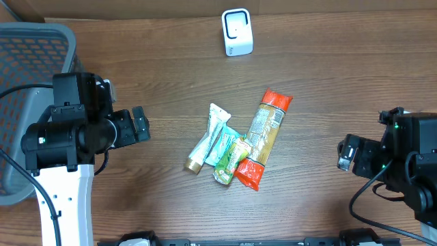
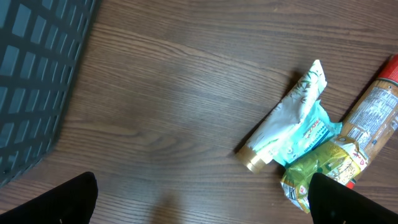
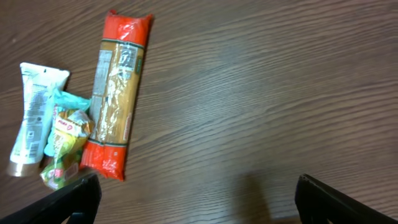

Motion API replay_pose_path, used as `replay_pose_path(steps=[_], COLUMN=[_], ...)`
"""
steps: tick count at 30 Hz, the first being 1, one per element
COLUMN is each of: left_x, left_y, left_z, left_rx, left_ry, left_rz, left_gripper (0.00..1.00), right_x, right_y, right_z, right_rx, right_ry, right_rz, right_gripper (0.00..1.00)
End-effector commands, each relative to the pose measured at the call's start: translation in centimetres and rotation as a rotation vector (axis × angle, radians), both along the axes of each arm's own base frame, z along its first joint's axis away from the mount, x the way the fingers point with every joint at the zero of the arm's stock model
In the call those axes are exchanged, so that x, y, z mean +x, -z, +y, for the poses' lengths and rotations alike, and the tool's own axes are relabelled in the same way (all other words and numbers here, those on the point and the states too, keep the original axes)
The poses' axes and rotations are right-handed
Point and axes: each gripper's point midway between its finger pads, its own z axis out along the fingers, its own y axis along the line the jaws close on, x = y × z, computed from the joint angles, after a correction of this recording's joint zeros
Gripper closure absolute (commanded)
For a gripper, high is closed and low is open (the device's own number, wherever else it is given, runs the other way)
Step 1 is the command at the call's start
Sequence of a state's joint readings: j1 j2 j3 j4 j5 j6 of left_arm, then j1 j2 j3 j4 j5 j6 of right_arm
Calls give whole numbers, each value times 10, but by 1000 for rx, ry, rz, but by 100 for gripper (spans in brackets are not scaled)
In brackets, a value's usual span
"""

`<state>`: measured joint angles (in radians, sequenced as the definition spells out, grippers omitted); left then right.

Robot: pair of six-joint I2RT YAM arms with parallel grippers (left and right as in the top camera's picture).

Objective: Scan the item barcode

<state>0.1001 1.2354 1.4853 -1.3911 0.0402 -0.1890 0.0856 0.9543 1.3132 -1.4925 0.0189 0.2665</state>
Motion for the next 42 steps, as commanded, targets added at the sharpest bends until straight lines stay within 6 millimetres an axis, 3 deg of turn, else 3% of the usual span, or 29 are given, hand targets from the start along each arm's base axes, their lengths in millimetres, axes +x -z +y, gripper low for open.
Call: replay_pose_path(steps=[1, 5, 11, 17, 27, 42], left_x=[2, 2, 2, 2, 2, 2], left_y=[-3, -3, -3, -3, -3, -3], left_z=[0, 1, 1, 0, 0, 1], left_rx=[-10, -9, -9, -10, -10, -9], left_ry=[-18, -18, -18, -18, -18, -18], left_rz=[-13, -13, -13, -13, -13, -13], left_gripper=[0, 0, 0, 1, 0, 0], right_x=[1, 3, 8, 12, 20, 25], right_y=[-11, -9, -7, 7, 32, 33], right_z=[-2, 0, 20, 33, 41, 43], right_rx=[-3, 2, 64, 116, 156, 165], right_ry=[15, 12, -111, -167, -183, -190], right_rz=[-40, -40, -43, 12, 71, 55], right_gripper=[0, 0, 0, 0, 0, 0])
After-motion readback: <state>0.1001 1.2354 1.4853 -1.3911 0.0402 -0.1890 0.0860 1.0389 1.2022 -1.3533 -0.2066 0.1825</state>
